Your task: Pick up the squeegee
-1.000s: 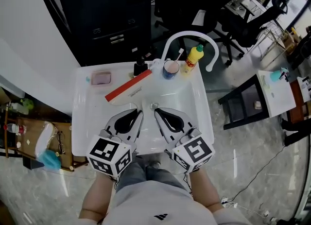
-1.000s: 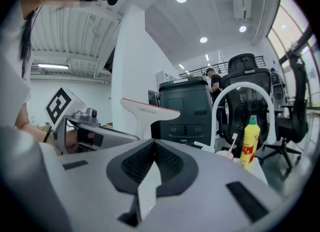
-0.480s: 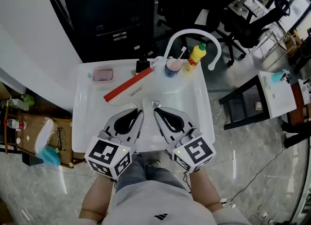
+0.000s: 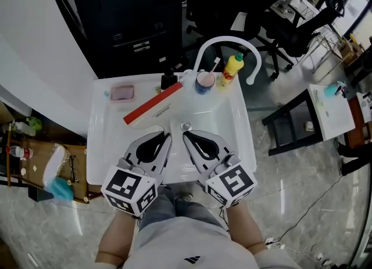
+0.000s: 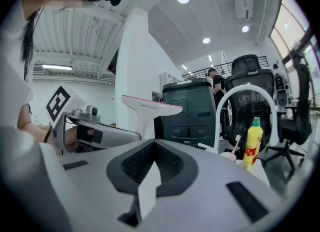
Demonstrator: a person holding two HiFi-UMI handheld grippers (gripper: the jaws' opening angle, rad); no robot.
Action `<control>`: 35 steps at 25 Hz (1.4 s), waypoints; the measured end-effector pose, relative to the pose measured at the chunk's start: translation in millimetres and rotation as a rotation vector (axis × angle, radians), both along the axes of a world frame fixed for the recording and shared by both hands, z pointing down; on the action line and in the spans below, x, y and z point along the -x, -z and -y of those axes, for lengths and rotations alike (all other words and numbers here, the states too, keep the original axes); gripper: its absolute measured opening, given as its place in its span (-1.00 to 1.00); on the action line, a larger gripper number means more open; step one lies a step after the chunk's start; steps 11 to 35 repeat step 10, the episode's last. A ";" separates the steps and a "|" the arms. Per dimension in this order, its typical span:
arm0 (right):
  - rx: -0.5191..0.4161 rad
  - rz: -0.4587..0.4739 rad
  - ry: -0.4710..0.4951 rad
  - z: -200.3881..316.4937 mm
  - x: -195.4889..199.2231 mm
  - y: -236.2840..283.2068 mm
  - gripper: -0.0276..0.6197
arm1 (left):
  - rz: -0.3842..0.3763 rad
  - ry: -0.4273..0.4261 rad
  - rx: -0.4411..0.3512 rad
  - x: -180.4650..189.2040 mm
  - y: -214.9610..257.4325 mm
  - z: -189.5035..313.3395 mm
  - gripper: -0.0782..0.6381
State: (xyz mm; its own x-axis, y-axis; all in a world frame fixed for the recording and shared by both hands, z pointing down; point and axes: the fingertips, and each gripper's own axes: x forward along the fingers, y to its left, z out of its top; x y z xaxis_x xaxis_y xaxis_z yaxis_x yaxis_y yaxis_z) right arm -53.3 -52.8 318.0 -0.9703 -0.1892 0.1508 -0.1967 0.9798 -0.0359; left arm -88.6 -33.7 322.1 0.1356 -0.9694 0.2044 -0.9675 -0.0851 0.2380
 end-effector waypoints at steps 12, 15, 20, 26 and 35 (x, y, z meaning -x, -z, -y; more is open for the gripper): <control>-0.006 0.005 0.012 0.2 5.6 2.0 -0.89 | 0.002 0.004 -0.006 4.1 3.4 0.0 -0.68; -0.006 0.005 0.012 0.2 5.6 2.0 -0.89 | 0.002 0.004 -0.006 4.1 3.4 0.0 -0.68; -0.006 0.005 0.012 0.2 5.6 2.0 -0.89 | 0.002 0.004 -0.006 4.1 3.4 0.0 -0.68; -0.006 0.005 0.012 0.2 5.6 2.0 -0.89 | 0.002 0.004 -0.006 4.1 3.4 0.0 -0.68; -0.006 0.005 0.012 0.2 5.6 2.0 -0.89 | 0.002 0.004 -0.006 4.1 3.4 0.0 -0.68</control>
